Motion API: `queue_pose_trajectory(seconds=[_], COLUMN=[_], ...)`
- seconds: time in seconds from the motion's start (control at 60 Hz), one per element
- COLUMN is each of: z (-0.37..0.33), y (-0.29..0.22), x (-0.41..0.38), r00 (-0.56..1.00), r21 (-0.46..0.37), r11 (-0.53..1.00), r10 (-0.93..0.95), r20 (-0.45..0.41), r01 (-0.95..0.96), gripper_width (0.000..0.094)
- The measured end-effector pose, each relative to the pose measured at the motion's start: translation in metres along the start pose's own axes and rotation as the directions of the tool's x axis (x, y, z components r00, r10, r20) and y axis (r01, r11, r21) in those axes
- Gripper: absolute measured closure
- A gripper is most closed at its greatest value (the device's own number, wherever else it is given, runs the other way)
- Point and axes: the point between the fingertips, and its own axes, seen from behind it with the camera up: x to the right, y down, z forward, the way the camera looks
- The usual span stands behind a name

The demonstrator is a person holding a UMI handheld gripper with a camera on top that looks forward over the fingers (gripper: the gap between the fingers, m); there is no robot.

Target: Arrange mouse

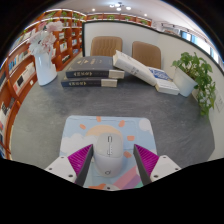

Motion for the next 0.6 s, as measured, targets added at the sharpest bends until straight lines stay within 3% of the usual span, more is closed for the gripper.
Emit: queue_pose_trajectory(seconds=[0.1,0.2,0.35,0.6], z=[-0.030,-0.074,-0.145,-0.234], y=[-0.012,-0.033,-0.057,-0.063], x=[0.003,-0.009,-0.010,-0.022], r00=[0.999,1.000,1.000,0.998], r21=[0.020,0.089,0.189,0.301], r11=[0.999,0.996,0.982,0.951], r10=[-0.026,-0.004,0.007,0.066], r20=[-0.020,0.023,0.004,0.012], r01=[0.026,0.002,-0.008,-0.067], gripper_width=[0.0094,0.0091,0.0093,0.0096])
